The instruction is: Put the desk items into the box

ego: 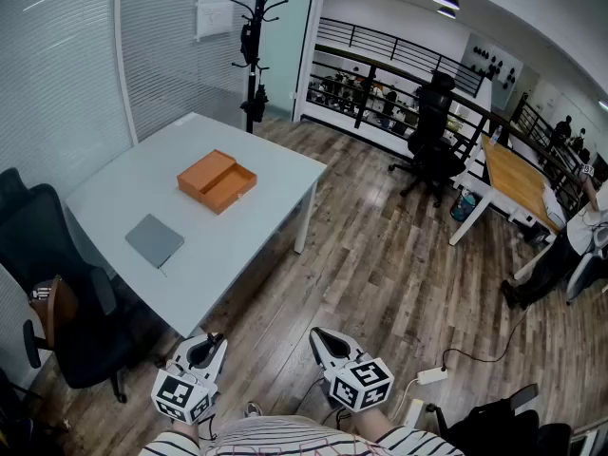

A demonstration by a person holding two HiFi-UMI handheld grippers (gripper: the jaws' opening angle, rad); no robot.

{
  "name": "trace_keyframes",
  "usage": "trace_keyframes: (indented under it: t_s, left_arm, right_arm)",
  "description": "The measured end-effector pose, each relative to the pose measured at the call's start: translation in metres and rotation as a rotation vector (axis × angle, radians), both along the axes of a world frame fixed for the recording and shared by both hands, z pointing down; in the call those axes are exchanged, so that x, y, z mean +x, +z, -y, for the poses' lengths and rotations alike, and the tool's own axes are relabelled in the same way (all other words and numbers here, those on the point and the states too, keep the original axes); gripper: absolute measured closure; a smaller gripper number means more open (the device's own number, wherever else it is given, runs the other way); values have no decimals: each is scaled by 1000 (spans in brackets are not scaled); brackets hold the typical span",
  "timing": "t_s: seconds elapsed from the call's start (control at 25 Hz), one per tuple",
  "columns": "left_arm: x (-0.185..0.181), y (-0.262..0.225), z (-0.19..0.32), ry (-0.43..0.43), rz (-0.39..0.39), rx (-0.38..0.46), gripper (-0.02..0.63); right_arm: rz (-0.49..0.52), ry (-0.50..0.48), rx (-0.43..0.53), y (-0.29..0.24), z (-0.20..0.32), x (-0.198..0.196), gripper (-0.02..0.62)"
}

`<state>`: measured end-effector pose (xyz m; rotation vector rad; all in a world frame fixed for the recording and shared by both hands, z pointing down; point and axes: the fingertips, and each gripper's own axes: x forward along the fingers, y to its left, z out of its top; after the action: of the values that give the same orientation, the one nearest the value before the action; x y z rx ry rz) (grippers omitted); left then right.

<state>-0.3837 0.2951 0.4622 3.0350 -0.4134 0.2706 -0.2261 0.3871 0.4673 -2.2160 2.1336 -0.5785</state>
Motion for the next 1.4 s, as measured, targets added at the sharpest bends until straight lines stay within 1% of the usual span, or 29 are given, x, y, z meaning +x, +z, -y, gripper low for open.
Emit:
trace_keyframes:
  t_s: [0.16, 0.44, 0.64, 0.76, 0.88, 1.04, 1.4]
  left_arm:
    - [4, 2, 16, 23, 2, 3, 563]
    - [8, 10, 51, 68, 9, -3, 563]
    - [23, 17, 72, 117, 18, -7, 563]
    - [36, 19, 83, 124, 16, -20, 563]
    - [56, 25, 89, 124, 19, -31, 563]
    - [84, 28, 101, 90, 24, -32, 563]
    - [165, 20, 119, -42, 3, -30, 563]
  right_arm:
    - [-40, 24, 2, 1, 16, 1, 569]
    - [-62, 84, -4, 6, 45, 7, 568]
    - [-41, 136, -8, 14, 59, 19, 568]
    - [-42, 137, -20, 17, 68, 27, 568]
    - [-32, 138, -25, 22, 76, 48, 568]
    - [-23, 112, -23, 26, 91, 79, 568]
    - [-32, -19, -22, 23, 124, 166, 568]
